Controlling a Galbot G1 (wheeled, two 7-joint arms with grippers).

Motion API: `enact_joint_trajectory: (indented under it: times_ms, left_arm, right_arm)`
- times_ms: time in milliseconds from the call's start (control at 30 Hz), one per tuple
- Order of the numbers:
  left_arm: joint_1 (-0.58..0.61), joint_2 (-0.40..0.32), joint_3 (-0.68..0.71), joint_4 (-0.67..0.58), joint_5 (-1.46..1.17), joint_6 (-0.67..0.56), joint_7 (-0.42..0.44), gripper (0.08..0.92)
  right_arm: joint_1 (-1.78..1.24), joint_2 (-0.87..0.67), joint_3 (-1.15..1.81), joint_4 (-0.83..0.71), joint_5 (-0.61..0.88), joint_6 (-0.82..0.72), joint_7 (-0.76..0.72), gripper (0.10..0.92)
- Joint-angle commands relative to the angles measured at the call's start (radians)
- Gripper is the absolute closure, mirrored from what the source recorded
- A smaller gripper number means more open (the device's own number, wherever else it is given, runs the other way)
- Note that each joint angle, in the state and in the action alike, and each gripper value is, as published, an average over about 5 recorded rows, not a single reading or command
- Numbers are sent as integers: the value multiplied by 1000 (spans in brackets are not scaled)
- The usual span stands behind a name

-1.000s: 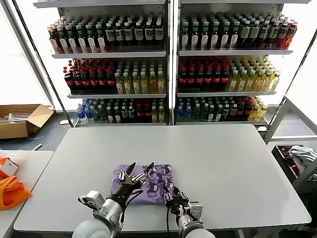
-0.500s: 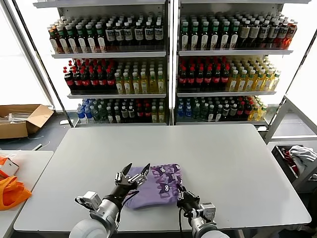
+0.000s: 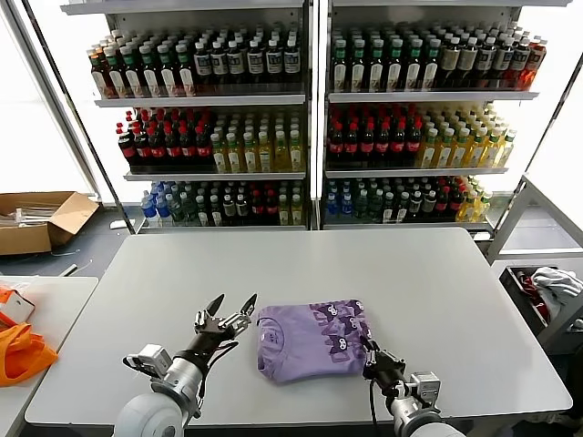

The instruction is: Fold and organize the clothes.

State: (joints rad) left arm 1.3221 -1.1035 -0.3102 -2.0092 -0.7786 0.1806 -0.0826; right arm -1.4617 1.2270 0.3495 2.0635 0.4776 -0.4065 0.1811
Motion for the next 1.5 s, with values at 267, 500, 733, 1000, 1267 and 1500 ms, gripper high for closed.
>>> enact_joint_trajectory:
  times_ms: [267,500,733,1000,1267,1500]
  left_arm:
    - [11,7,-29,15,2,-6,10,177]
    - [17,9,-43,8,4,-2,9,177]
    - [29,4,-71,-11,14,1,6,177]
    - [57,-5,-130,-30,15,-4,8,177]
    - [84,-8,-166,-24,14,-10,14,177]
    - [56,-10,-136,-16,20,-10,15,177]
  right_arm:
    - [-89,-19,94,90,-133,99,-25,713]
    - [28,18,-43,85,-157,131,-32,514]
    - [260,77,-338,-64,-239,100,32,306]
    - [353,183,-462,-269,-211,91,61,204]
    - [319,144,-415,-370,-222,6,116,202]
    - [266,112,-345,-174,-219,52,100,203]
